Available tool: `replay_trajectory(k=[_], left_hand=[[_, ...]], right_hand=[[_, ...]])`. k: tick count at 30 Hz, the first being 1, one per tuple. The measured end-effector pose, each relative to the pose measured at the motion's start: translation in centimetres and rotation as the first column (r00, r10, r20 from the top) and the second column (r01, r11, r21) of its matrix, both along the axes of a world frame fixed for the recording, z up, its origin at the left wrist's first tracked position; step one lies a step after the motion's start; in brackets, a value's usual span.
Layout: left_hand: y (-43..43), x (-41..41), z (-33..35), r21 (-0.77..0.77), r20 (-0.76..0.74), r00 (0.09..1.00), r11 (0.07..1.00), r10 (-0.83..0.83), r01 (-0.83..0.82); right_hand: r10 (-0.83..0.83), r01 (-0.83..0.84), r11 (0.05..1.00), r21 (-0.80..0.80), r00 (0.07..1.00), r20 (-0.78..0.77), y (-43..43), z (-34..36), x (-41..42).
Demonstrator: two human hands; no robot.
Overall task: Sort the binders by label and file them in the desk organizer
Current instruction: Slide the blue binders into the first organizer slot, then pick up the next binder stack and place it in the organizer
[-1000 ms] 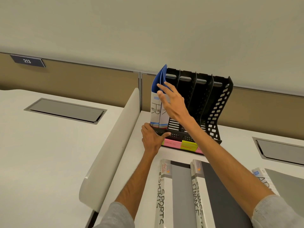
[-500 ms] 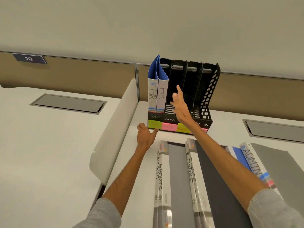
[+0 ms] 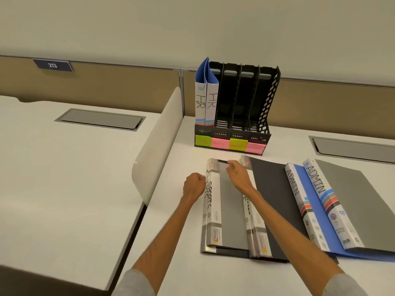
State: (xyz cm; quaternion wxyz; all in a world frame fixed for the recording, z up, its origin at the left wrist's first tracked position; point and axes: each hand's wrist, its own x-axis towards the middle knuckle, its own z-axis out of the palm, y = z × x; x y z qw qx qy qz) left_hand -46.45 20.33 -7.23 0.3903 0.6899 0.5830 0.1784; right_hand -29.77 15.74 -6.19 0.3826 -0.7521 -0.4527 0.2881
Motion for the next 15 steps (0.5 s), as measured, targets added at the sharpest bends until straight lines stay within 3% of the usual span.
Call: replay_trajectory(k=[3,9,15], left_hand=[[-2.0,-0.2,-0.6,-0.035,0.002,1.0,0.999,-0.017,0.017],[-5.1,0.1,-1.5,-0.073,0.029,0.999,0.997,-0.014,0.016],[-6.9,1.1,-2.1,-0.027,-0.025,0.999,0.998,0.049,-0.049]], right_hand=[[-0.008,0.008,1.0,0.003,0.999,0.039,-2.1,-1.0,-0.5],[-0.164,0.086,0.959,0.272,0.947,0.278,-6.6,-2.2,0.0],[-0.103,0.07,0.991,0.115,0.945,0.311,-9.0,-3.8,0.6]])
